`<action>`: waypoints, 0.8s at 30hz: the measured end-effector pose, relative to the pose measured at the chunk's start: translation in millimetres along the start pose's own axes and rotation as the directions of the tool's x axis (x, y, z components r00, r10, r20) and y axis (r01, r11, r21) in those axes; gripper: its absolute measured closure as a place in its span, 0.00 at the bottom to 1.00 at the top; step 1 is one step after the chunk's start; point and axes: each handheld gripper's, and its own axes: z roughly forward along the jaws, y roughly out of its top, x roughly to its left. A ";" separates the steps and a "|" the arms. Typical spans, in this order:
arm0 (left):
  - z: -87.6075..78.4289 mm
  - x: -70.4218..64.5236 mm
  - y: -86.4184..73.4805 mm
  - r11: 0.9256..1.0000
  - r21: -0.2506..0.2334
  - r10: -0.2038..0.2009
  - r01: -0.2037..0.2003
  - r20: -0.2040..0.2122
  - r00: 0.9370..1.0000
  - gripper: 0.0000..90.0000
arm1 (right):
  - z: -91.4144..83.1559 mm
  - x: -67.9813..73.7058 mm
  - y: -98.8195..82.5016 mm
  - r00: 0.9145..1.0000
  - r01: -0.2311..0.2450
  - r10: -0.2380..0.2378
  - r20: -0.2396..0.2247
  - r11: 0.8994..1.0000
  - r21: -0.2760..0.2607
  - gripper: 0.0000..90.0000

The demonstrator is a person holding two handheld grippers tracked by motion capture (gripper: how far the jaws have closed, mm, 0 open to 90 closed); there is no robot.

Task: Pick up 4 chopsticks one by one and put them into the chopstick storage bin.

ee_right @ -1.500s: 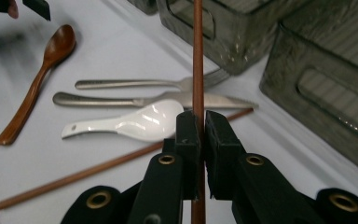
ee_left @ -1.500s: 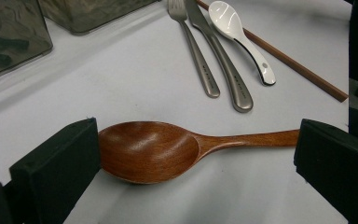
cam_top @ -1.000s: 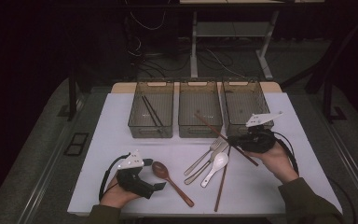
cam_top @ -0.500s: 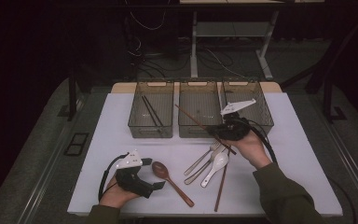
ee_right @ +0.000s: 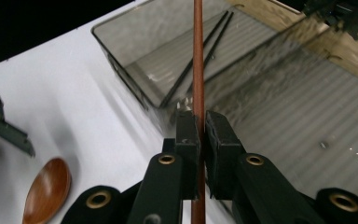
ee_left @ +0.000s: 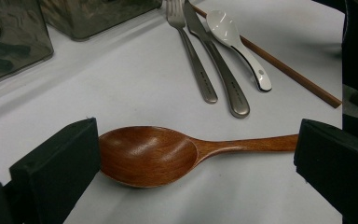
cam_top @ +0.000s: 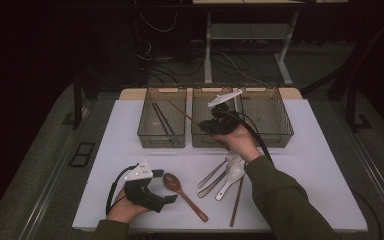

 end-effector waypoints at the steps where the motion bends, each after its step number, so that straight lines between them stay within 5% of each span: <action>1: -0.1 0.0 0.0 1.000 -0.002 0.001 -0.001 -0.001 1.000 0.00 | 3.6 0.8 3.2 1.000 0.001 -0.001 0.002 1.000 0.001 0.93; 24: -0.4 -0.3 0.8 1.000 -0.017 0.001 -0.001 0.012 1.000 0.00 | 80.3 3.9 58.6 0.997 -0.064 0.061 0.050 0.996 0.063 0.93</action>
